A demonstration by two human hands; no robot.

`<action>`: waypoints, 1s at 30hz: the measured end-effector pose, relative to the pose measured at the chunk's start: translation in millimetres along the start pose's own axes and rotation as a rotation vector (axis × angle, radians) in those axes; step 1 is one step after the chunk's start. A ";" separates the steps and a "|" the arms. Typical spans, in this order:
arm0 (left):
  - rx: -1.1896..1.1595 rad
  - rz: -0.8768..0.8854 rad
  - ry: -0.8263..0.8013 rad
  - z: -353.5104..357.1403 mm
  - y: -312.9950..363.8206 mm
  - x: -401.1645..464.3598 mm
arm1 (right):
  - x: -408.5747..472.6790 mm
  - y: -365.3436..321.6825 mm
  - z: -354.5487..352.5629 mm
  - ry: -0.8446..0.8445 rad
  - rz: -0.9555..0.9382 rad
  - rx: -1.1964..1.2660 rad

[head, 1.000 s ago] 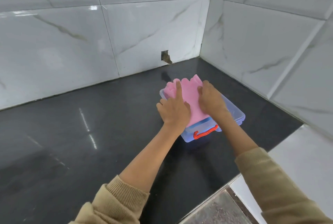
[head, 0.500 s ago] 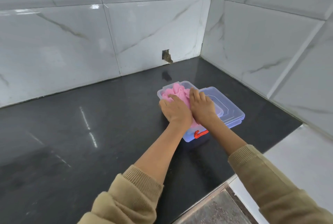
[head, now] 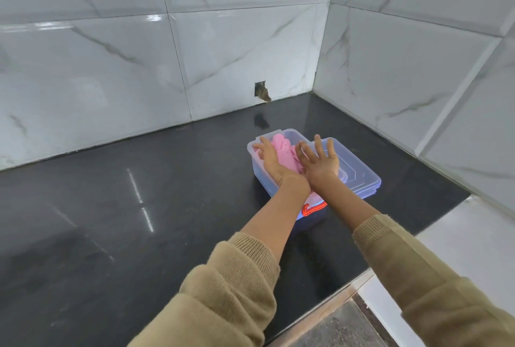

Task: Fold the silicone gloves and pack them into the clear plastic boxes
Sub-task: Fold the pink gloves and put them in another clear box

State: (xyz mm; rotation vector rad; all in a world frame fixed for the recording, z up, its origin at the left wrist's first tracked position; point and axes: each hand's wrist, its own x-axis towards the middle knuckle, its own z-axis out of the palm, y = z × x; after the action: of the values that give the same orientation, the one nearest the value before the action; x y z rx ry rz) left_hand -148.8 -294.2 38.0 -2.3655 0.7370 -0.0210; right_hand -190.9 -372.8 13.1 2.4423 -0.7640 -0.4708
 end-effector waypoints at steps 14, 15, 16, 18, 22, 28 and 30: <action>-1.948 -0.156 0.068 54.6 -7.6 -4.0 | 12.4 41.9 14.5 0.150 0.026 1.495; -2.041 -0.127 0.052 60.2 -5.0 -5.4 | 13.1 45.3 18.5 0.092 -0.012 1.530; -2.108 -0.069 0.040 65.4 -2.2 -6.9 | 13.7 47.1 23.6 0.029 -0.045 1.512; -2.207 0.077 -0.005 72.8 2.5 -9.5 | 14.0 48.2 31.3 -0.082 -0.097 1.517; -2.280 0.249 -0.002 76.2 10.0 -12.1 | 11.0 50.3 35.0 -0.267 -0.102 1.857; -2.304 0.295 0.050 75.8 11.4 -8.5 | 1.6 47.8 41.4 -0.377 -0.011 2.226; -2.306 0.297 0.048 76.0 8.2 -8.9 | -0.6 44.6 42.7 -0.364 -0.040 2.274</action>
State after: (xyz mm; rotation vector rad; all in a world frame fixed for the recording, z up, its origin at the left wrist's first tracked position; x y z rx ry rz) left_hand -145.3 -250.4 -25.1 -4.0573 1.5084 1.7875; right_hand -229.9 -419.8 5.0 4.3099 -2.1748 0.3621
